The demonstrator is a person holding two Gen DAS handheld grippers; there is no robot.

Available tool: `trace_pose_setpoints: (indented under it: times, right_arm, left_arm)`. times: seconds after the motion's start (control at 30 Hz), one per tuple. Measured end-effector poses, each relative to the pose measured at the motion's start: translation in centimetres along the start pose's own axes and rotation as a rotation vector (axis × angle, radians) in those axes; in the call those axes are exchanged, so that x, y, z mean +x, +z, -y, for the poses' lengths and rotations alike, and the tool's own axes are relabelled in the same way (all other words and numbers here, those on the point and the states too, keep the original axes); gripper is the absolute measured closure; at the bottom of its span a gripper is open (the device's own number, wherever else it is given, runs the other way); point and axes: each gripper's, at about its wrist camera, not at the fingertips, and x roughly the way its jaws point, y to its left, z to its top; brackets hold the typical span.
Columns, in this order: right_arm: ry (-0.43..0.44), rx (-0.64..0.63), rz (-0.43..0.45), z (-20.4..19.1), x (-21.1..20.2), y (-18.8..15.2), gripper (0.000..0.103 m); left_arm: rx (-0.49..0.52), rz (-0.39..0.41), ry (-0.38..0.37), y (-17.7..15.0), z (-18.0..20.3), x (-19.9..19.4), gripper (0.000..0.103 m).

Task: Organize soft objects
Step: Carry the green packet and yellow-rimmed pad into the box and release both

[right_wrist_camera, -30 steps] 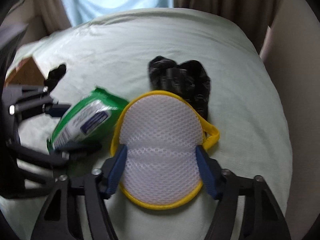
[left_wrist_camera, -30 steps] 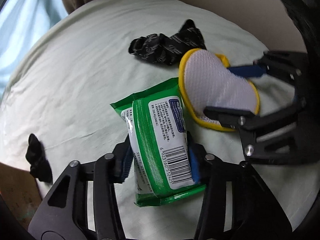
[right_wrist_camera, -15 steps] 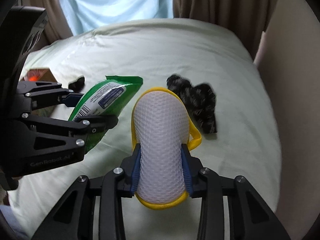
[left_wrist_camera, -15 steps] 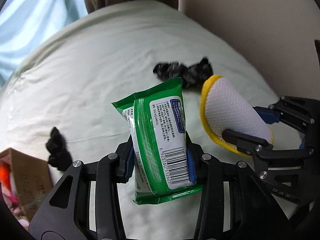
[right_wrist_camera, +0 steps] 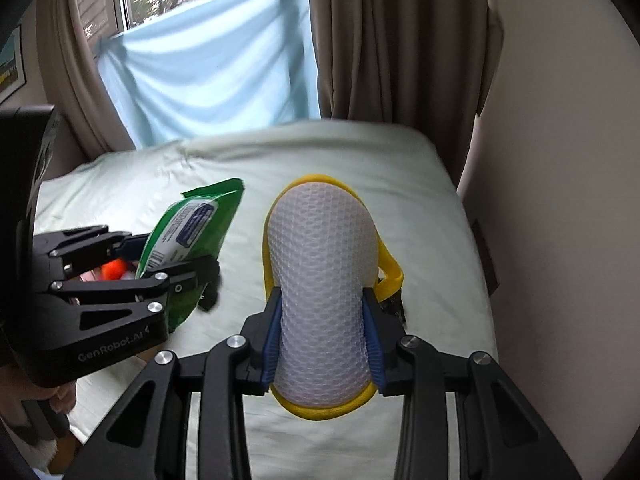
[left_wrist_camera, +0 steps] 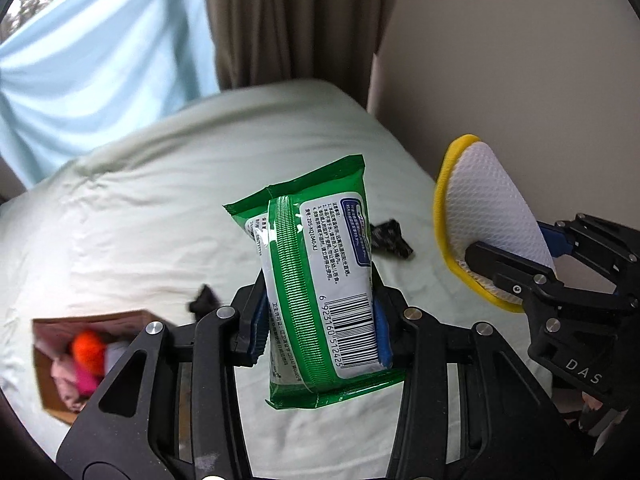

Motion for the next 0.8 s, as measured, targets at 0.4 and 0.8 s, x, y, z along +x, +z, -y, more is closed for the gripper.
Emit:
trace_pose_setpoints:
  times: [0.4,0.8]
  right_arm:
    - [0.019,0.05,0.052,-13.0,-7.2,4.7,0.07]
    - [0.1,0.072,-0.001,-26.2,-4.1,5.7,0.07]
  left_arm:
    - [-0.085,0.067,0.084,-0.1,-10.8,-12.4,0.065]
    - [-0.189,0.017,0.184,-5.7,-25.2,-17.1,0.065]
